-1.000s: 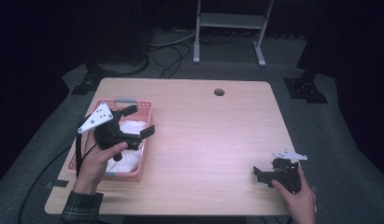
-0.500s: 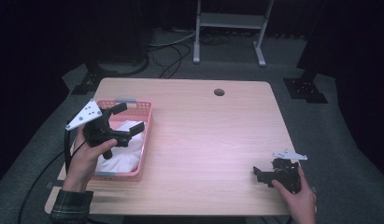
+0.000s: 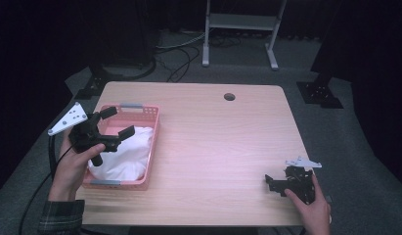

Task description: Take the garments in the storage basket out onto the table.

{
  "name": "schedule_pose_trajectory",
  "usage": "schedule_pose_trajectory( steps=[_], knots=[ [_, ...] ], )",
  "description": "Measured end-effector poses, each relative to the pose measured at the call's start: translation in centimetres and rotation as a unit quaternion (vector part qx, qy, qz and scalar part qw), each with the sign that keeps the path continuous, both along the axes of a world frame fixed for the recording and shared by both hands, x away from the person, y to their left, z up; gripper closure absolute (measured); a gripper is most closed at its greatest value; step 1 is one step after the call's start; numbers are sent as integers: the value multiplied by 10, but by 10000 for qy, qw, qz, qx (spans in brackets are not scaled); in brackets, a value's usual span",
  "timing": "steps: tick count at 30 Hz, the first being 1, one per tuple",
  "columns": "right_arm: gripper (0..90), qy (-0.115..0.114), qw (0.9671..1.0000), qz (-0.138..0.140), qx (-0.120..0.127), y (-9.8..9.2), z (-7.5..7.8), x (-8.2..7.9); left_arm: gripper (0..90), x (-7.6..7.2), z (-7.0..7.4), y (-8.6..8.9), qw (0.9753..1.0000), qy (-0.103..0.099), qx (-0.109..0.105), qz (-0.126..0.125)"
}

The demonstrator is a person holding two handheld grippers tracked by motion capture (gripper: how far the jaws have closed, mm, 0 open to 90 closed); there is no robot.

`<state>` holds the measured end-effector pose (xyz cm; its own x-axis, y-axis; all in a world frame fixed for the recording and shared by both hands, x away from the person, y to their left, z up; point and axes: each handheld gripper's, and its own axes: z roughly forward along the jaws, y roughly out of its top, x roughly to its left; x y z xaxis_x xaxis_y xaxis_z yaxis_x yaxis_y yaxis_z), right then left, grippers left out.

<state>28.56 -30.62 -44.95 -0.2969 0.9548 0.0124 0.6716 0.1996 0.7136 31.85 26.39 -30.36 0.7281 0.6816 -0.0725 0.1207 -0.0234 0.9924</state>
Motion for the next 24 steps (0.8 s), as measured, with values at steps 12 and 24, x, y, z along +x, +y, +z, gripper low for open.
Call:
schedule_pose_trajectory(
  steps=[12,24],
  knots=[
    [0,0,10000,0,0,0,0,0,10,1,-4,16,9995,112,274,103],
    [0,0,10000,0,-1,0,0,0,10,1,-5,26,9982,249,523,185]
  ],
)
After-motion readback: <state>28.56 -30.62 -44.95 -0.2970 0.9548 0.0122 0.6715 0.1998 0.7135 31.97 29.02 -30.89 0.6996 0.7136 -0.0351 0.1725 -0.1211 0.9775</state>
